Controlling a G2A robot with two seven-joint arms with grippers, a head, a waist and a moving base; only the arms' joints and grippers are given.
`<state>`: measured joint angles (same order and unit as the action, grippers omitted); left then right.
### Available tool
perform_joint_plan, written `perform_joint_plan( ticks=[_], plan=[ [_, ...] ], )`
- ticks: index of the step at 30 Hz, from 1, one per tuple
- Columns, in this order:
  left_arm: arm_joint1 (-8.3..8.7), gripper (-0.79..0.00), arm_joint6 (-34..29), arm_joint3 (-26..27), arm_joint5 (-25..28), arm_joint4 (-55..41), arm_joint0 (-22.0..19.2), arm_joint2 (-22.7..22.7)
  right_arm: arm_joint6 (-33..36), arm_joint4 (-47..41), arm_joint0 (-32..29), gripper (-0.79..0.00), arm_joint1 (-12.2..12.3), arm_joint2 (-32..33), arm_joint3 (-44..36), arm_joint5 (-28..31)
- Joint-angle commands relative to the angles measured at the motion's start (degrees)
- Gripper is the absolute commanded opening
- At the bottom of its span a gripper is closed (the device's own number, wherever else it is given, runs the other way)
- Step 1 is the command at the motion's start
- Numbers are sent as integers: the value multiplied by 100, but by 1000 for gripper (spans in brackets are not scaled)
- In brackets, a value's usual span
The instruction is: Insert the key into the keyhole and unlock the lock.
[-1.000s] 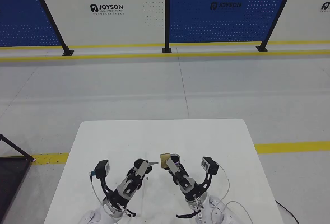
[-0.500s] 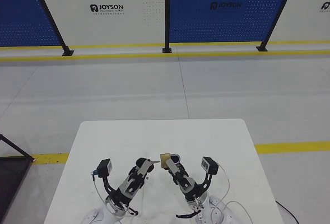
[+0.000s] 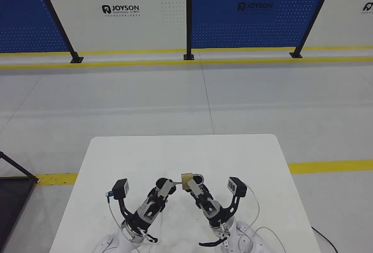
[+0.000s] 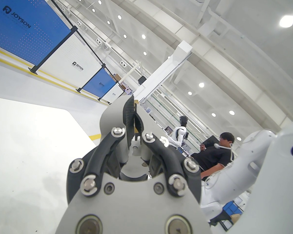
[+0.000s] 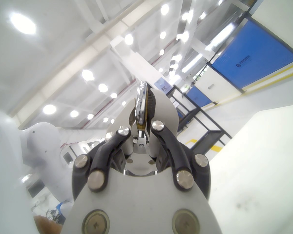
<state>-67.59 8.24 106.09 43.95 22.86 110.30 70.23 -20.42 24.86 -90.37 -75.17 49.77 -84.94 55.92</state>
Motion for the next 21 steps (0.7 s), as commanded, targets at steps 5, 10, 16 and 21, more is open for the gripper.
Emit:
perform_joint_plan(
  ticks=[5,10,16,21],
  plan=[
    [-10,-785,-15,-6,-53,28,-45,-37,0,0,0,-785,0,0,0,0],
    [-18,-785,-29,-27,-101,54,-81,-69,169,-79,-21,-785,0,7,-87,-146],
    [-29,-785,-13,-61,-123,132,-123,-109,321,-143,-53,-785,4,62,-126,-140],
    [-33,-459,-20,-78,-145,150,-145,-124,394,-195,-74,-785,3,112,-122,-128]
  ],
)
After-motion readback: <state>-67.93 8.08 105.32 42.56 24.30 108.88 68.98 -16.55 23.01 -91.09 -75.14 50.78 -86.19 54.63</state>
